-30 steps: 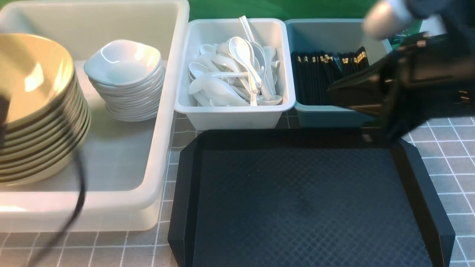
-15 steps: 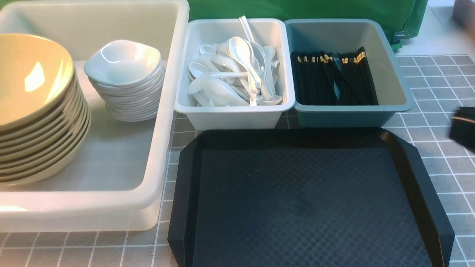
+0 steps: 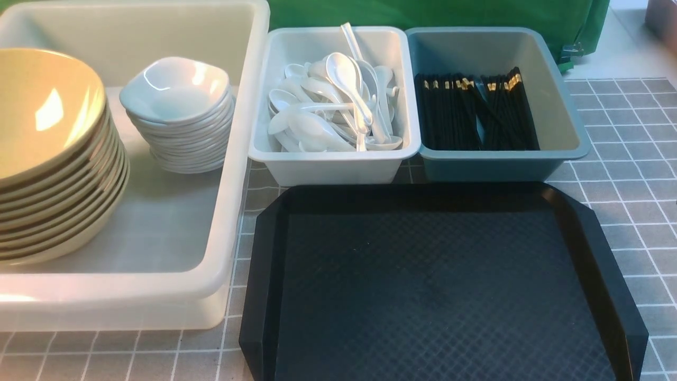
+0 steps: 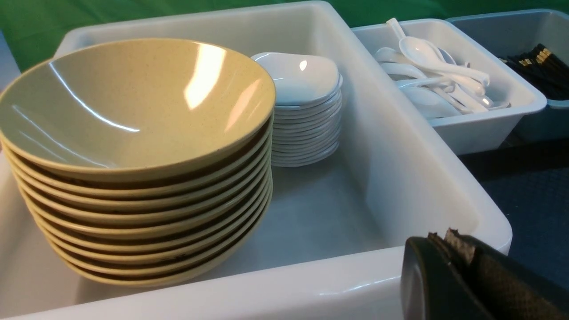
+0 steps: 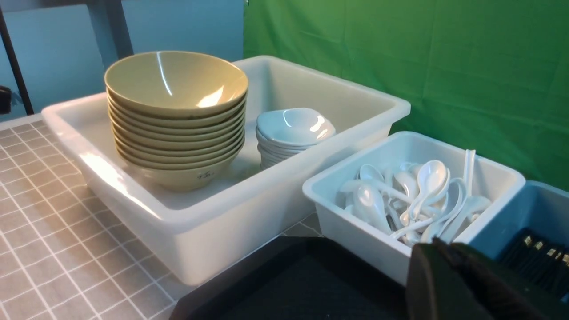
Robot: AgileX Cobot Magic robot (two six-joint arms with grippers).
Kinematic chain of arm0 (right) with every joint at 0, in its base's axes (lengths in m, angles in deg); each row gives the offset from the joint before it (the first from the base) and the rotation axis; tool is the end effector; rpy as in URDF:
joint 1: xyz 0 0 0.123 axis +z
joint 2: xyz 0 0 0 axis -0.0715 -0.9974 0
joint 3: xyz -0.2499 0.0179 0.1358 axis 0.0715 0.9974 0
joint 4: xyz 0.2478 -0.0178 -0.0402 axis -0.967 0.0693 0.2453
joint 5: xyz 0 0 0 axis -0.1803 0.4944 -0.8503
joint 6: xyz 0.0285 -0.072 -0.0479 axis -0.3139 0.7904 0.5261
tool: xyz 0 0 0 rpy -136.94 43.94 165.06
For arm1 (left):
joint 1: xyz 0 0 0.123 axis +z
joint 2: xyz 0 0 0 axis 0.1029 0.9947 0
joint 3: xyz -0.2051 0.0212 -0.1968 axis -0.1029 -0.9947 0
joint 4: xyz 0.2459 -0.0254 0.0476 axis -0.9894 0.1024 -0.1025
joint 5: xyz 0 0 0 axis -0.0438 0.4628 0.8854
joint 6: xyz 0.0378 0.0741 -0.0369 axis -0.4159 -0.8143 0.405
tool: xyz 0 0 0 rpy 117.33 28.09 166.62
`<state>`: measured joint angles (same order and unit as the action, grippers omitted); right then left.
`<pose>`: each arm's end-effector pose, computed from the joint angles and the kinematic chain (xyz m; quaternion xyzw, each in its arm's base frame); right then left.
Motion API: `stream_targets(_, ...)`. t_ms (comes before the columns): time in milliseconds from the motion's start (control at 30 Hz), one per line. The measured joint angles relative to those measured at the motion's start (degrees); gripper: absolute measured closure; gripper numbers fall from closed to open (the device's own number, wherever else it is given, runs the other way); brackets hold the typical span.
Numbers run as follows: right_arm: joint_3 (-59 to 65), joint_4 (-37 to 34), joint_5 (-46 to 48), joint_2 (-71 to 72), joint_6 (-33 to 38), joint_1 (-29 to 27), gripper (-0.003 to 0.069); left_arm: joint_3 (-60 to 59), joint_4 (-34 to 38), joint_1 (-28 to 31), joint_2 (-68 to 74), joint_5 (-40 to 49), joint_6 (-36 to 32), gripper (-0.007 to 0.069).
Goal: On grey table put chopsticks spoon bowls plates into blue grey white boxes.
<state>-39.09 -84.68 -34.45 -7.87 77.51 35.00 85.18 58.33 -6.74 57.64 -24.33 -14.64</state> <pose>0.0712 0.0613 0.3745 -0.2711 0.7003 0.2256 0.6206 0.0091 0.0035 0.3240 0.0771 0.7921 -0.0372 0.6043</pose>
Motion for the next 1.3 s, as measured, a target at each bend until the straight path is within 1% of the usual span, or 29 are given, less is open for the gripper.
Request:
stream_targets(233, 0.0, 0.0, 0.0, 0.0, 0.0, 0.0, 0.0607, 0.0, 0.0, 0.0, -0.1, 0.0, 0.1, 0.0636)
stream_targets(333, 0.5, 0.0, -2.0, 0.1, -0.1, 0.0, 0.0603, 0.0, 0.0, 0.0, -0.1, 0.0, 0.1, 0.0636)
stream_targets(467, 4.0, 0.6, -4.7, 3.5, -2.8, -0.6, 0.0603, 0.0, 0.0, 0.0, -0.1, 0.1, 0.2, 0.0636)
stream_targets(567, 9.8, 4.3, -9.7, 9.4, -9.1, -4.2, 0.0620, 0.0, 0.0, 0.0, -0.1, 0.1, 0.2, 0.0636)
stream_targets(600, 13.9, 8.4, -12.4, 12.7, -13.7, -7.6, 0.0626, 0.0, 0.0, 0.0, -0.1, 0.1, 0.2, 0.0636)
stream_targets(733, 23.2, 18.1, -16.1, 19.0, -23.2, -16.7, 0.0627, 0.0, 0.0, 0.0, -0.1, 0.1, 0.2, 0.0636)
stream_targets(767, 26.6, 20.4, -16.7, 21.4, -25.0, -20.2, 0.0627, 0.0, 0.0, 0.0, -0.1, 0.1, 0.2, 0.0636)
stream_targets(800, 27.6, 20.8, -16.7, 21.7, -25.2, -21.1, 0.0627, 0.0, 0.0, 0.0, -0.1, 0.1, 0.2, 0.0636)
stream_targets(900, 34.2, 22.3, -16.7, 25.4, -26.4, -26.7, 0.0627, 0.0, 0.0, 0.0, -0.1, 0.1, 0.2, 0.0636)
stream_targets(967, 39.6, 22.6, -16.7, 28.4, -27.4, -29.0, 0.0627, 0.0, 0.0, 0.0, -0.1, 0.1, 0.2, 0.0636)
stream_targets(1033, 41.7, 23.9, -15.8, 28.9, -29.2, -29.8, 0.0627, 0.0, 0.0, 0.0, -0.1, 0.1, 0.2, 0.0636)
stream_targets(1067, 41.8, 24.1, -15.1, 28.9, -29.8, -29.8, 0.0627, 0.0, 0.0, 0.0, -0.1, 0.1, 0.2, 0.0636)
stream_targets(1100, 42.1, 26.5, -11.7, 29.2, -32.0, -29.9, 0.0627, 0.0, 0.0, 0.0, -0.1, 0.1, 0.2, 0.0636)
stream_targets(1167, 42.3, 29.0, -8.8, 29.2, -33.5, -29.9, 0.0627, 0.0, 0.0, 0.0, -0.1, 0.1, 0.2, 0.0636)
stream_targets(1300, 42.2, 31.5, -8.2, 29.2, -34.2, -29.9, 0.0627, 0.0, 0.0, 0.0, -0.1, 0.1, 0.2, 0.0636)
